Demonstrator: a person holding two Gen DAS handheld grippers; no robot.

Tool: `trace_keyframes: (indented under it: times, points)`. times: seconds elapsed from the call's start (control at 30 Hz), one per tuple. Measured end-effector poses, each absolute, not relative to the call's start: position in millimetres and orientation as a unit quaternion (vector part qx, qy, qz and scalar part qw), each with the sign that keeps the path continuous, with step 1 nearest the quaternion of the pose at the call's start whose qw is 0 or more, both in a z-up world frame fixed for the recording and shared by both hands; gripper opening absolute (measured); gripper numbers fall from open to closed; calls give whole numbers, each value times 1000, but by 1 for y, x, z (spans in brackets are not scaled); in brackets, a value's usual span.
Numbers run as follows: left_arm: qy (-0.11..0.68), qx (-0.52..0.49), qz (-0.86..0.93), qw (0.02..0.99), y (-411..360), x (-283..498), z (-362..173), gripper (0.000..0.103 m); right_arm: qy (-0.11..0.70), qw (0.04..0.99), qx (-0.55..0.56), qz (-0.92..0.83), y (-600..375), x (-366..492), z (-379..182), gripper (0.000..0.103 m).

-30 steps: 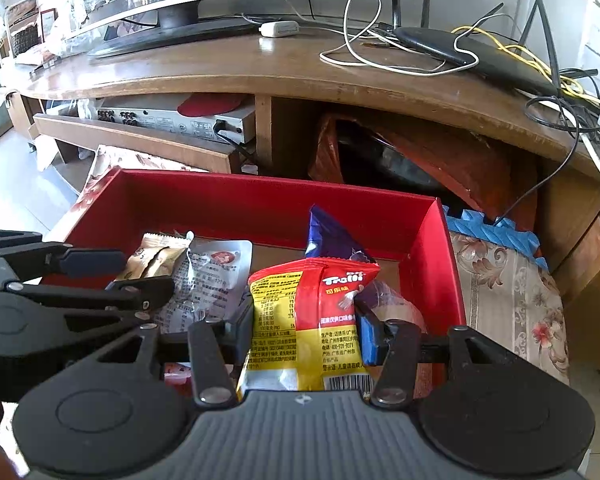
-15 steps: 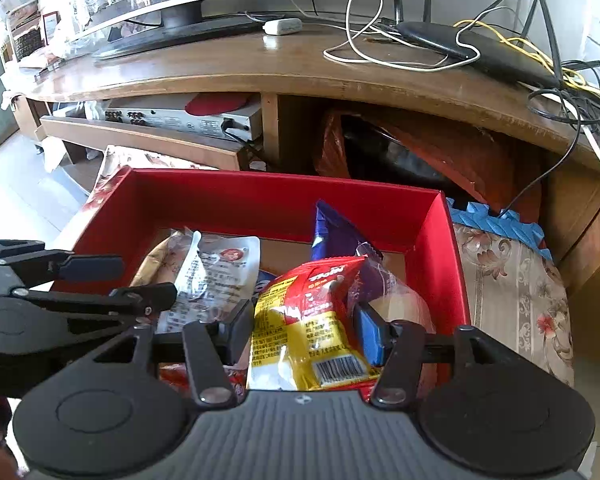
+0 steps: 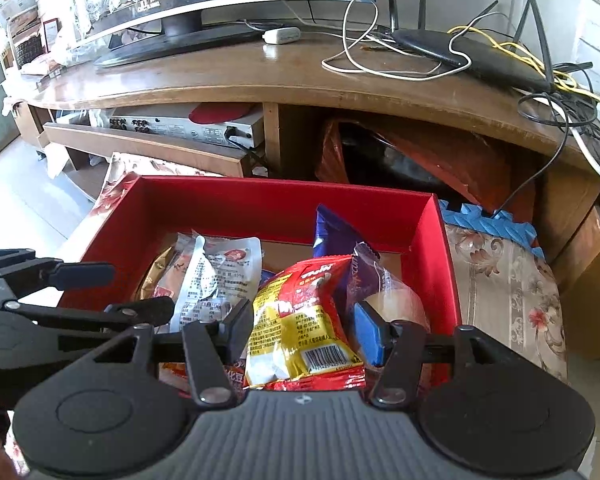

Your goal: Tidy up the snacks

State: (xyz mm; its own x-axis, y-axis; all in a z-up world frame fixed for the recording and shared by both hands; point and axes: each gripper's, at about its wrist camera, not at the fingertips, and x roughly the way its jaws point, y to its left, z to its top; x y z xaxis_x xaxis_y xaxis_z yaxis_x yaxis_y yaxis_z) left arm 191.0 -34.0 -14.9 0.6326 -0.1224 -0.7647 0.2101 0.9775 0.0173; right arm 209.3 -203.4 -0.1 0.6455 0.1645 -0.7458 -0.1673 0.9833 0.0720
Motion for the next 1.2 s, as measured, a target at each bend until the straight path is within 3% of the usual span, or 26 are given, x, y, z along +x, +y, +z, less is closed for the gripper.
trace_keyframes:
  times: [0.33, 0.97, 1.2]
  points:
    - [408, 45, -68, 909, -29, 183, -2, 87, 396, 913, 24, 94, -207, 194, 16, 52]
    - [375, 27, -50, 925, -25, 156, 13, 103, 385, 917, 57, 94, -216, 159, 30, 53]
    - [365, 20, -54, 929, -24, 143, 14, 103, 386, 917, 62, 84, -218, 146, 30, 54]
